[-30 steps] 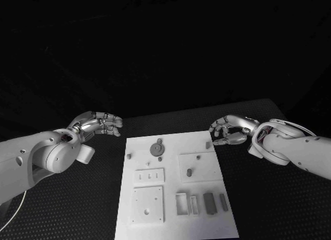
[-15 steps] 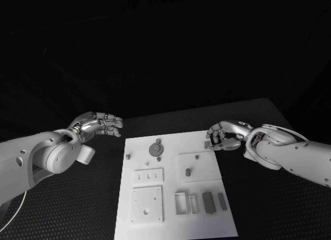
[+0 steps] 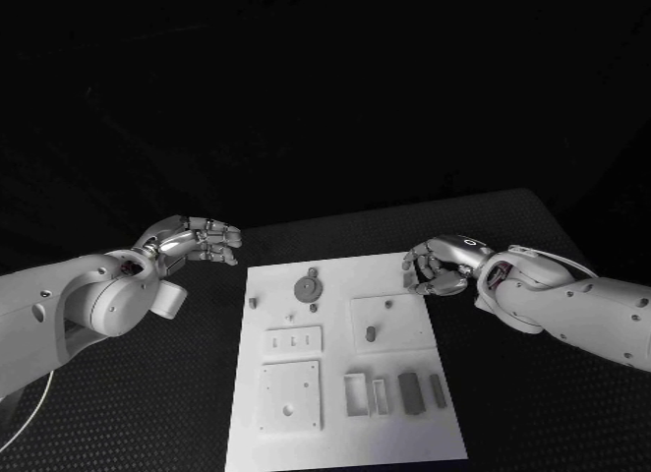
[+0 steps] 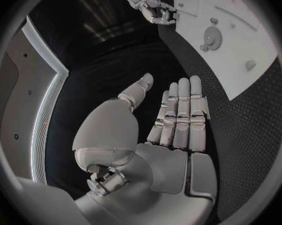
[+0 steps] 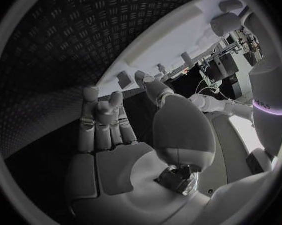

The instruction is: Assemble the parts on the task board

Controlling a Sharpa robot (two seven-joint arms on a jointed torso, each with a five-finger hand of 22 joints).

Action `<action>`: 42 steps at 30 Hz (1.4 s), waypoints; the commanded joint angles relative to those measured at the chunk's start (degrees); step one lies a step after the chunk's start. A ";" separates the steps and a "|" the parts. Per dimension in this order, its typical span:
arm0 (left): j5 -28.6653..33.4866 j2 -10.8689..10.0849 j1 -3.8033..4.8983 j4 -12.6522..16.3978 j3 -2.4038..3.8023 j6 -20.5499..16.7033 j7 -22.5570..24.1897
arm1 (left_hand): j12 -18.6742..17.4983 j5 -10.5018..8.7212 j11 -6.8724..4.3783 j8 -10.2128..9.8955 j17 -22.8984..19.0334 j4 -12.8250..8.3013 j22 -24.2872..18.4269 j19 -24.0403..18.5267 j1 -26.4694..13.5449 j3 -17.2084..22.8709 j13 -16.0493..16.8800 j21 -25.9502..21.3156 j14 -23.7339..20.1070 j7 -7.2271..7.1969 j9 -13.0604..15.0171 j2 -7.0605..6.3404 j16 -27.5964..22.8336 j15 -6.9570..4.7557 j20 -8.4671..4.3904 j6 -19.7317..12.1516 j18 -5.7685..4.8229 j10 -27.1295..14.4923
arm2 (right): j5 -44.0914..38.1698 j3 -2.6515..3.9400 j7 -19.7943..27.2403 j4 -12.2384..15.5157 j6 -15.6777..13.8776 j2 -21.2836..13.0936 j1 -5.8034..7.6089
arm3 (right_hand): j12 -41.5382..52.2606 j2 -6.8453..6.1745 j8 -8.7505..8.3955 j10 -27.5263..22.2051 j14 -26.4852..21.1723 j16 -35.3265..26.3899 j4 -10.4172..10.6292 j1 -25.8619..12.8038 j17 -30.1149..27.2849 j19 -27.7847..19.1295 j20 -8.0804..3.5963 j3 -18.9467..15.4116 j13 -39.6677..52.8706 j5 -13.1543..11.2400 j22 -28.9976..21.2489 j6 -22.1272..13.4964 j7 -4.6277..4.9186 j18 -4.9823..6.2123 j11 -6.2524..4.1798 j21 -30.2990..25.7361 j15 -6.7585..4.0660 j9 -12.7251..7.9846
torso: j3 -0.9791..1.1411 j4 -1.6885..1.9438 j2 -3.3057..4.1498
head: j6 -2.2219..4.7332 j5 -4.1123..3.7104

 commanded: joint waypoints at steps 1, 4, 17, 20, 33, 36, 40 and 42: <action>0.24 0.08 0.00 0.09 0.03 1.00 0.58 | -0.28 -0.03 0.26 -0.38 0.10 -0.13 0.06 0.35 -0.30 0.06 0.08 -0.39 0.31 -0.16 0.06 -0.02 -0.39 0.10 0.12 -0.03 0.87 0.14 | -1.31 0.03 -0.58 -0.35 -1.14 0.32 -0.42 | 0.73 -0.06 0.08 -0.32 0.53 0.48 0.42 -0.25 0.16 0.39 -0.32 0.14 0.51 0.13 1.32 0.46 0.01 0.83 -0.08 0.35 -0.08 0.10 | -0.09 -0.07 0.00 | -0.11 0.03; 0.24 0.13 -0.02 0.05 0.03 0.98 0.57 | -0.29 -0.02 0.27 -0.38 0.10 -0.13 0.06 0.35 -0.31 0.06 0.09 -0.39 0.31 -0.15 0.06 -0.01 -0.39 0.10 0.12 -0.03 0.87 0.14 | -1.31 0.03 -0.63 -0.57 -1.00 0.41 -0.53 | 1.41 -0.01 0.07 -0.30 0.66 0.66 0.53 -0.29 0.32 0.52 -0.42 0.17 1.01 0.13 1.32 0.48 0.00 0.83 -0.09 0.61 -0.10 0.15 | -0.09 -0.07 -0.01 | -0.19 0.11; 0.24 0.08 -0.04 0.01 0.03 1.04 0.51 | -0.32 -0.02 0.27 -0.40 0.12 -0.14 0.07 0.36 -0.31 0.06 0.10 -0.41 0.32 -0.14 0.08 0.03 -0.41 0.10 0.12 -0.04 0.87 0.14 | -1.30 0.03 -1.08 -0.79 -0.72 0.94 -0.86 | 4.16 0.68 1.27 0.36 1.53 1.72 1.03 -0.46 1.21 1.40 -1.02 0.27 3.09 0.12 1.33 2.96 -0.87 0.83 -0.92 1.95 -0.87 0.96 | -0.21 -0.06 -0.03 | -0.51 0.39; 0.24 -0.01 -0.04 0.01 0.03 1.04 0.49 | -0.32 -0.02 0.27 -0.41 0.12 -0.14 0.08 0.36 -0.31 0.05 0.11 -0.41 0.32 -0.13 0.09 0.03 -0.41 0.10 0.12 -0.04 0.88 0.14 | -1.40 0.03 -1.24 -1.01 -0.79 1.18 -0.96 | 4.41 0.81 1.58 0.59 1.75 1.93 1.11 -0.48 1.41 1.64 -1.21 0.32 3.32 0.12 1.32 3.61 -1.17 0.83 -1.19 2.24 -1.14 1.16 | -0.19 -0.07 -0.03 | -0.61 0.44; 0.24 -0.06 -0.07 -0.08 0.03 1.05 0.47 | -0.36 -0.02 0.27 -0.43 0.16 -0.15 0.11 0.38 -0.31 0.05 0.14 -0.43 0.33 -0.13 0.13 0.06 -0.44 0.10 0.12 -0.03 0.88 0.16 | -2.07 0.04 -1.97 -1.39 -2.37 1.70 -1.41 | 4.67 1.02 2.13 0.93 2.03 2.11 1.29 -0.57 1.67 1.90 -1.45 0.41 3.59 0.13 1.29 4.70 -1.63 0.83 -1.63 2.60 -1.56 1.59 | -0.13 -0.15 -0.04 | -0.89 0.36; 0.24 0.03 -0.08 -0.05 0.03 1.15 0.48 | -0.37 -0.02 0.27 -0.44 0.17 -0.15 0.11 0.38 -0.31 0.04 0.15 -0.44 0.33 -0.12 0.14 0.07 -0.45 0.10 0.12 -0.03 0.88 0.17 | -2.12 0.04 -2.26 -1.60 -2.56 1.87 -1.49 | 4.67 1.02 2.13 0.93 2.03 2.11 1.29 -0.57 1.67 1.90 -1.45 0.41 3.59 0.13 1.29 4.70 -1.63 0.83 -1.63 2.60 -1.56 1.59 | -0.18 -0.08 -0.07 | -1.00 0.45; 0.24 0.13 -0.14 -0.16 0.03 1.10 0.47 | -0.40 -0.02 0.27 -0.46 0.18 -0.16 0.13 0.39 -0.32 0.04 0.16 -0.45 0.34 -0.12 0.16 0.07 -0.46 0.10 0.12 -0.05 0.89 0.16 | -2.25 0.04 -2.31 -1.70 -2.62 1.90 -1.62 | 4.67 1.02 2.13 0.93 2.03 2.11 1.29 -0.57 1.67 1.90 -1.45 0.41 3.59 0.13 1.29 4.70 -1.63 0.83 -1.63 2.60 -1.56 1.59 | -0.19 -0.04 -0.07 | -1.11 0.53; 0.24 0.08 -0.16 -0.19 0.03 1.07 0.43 | -0.41 -0.02 0.27 -0.47 0.19 -0.16 0.13 0.39 -0.32 0.03 0.16 -0.46 0.34 -0.11 0.16 0.07 -0.46 0.10 0.12 -0.06 0.89 0.15 | -2.32 0.04 -2.35 -1.79 -2.74 1.94 -1.65 | 4.67 1.02 2.13 0.93 2.03 2.11 1.29 -0.57 1.67 1.90 -1.45 0.41 3.59 0.13 1.29 4.70 -1.63 0.83 -1.63 2.60 -1.56 1.59 | -0.17 -0.02 -0.10 | -1.14 0.60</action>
